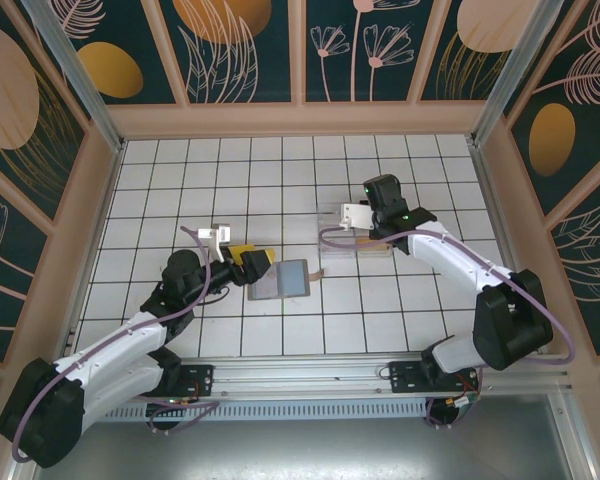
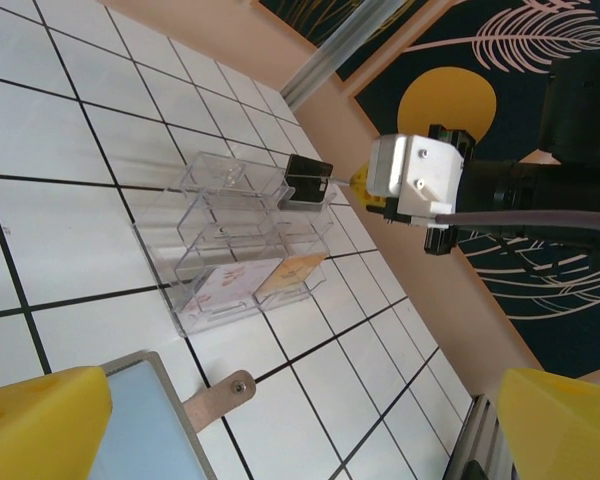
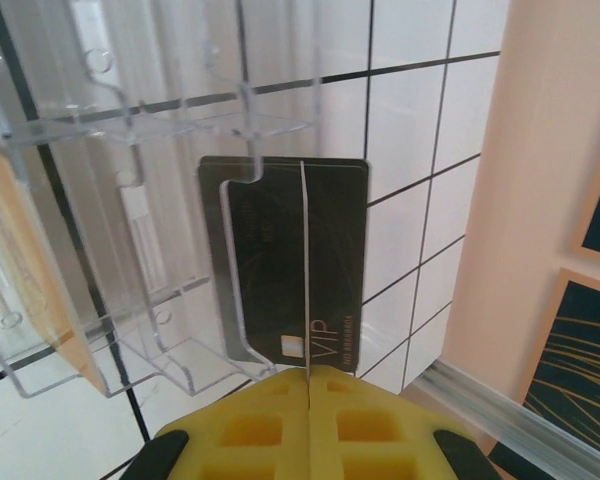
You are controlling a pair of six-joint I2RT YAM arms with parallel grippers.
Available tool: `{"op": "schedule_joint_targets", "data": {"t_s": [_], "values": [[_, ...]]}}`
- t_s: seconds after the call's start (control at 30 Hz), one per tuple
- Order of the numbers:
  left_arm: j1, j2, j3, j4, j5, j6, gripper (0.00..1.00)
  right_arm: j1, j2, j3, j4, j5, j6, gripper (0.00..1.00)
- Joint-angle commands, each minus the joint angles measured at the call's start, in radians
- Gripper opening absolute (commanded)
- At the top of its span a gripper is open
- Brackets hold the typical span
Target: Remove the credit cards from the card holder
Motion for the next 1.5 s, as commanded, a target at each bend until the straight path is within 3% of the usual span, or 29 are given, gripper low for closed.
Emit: {"op": "schedule_joint_targets", "data": {"t_s": [0.0,0.47,0.57,0.77,1.0,1.13,1.47], "values": [[0.002,-0.015,-0.007,0.013,-0.015,0.011,0.99,-0.017,0.01,-0.028,0.001,-0.016,-0.018,0.0],[0.002,0.002,-0.001,0.012,-0.006,0.011,0.99,-0.024,-0.001,-0.048,0.026,-0.039,0.006,0.0],[0.002,0.001,-0.001,0.012,-0.005,0.013,0.99,-0.024,0.005,-0.047,0.047,-0.036,0.01,0.09],[0.002,0.002,0.001,0.012,-0.006,0.013,0.99,-0.025,0.034,-0.037,0.098,-0.023,0.021,0.11],[0.002,0.005,0.001,0.01,-0.006,0.014,0.99,-0.025,0.06,-0.013,0.133,-0.023,0.035,0.27],[0.002,0.006,0.0,0.012,-0.006,0.015,0.99,-0.027,0.071,0.002,0.171,0.0,0.025,0.27],[0.002,0.005,-0.001,0.01,-0.005,0.016,0.99,-0.049,0.109,-0.009,0.298,0.05,0.01,0.4]]}}
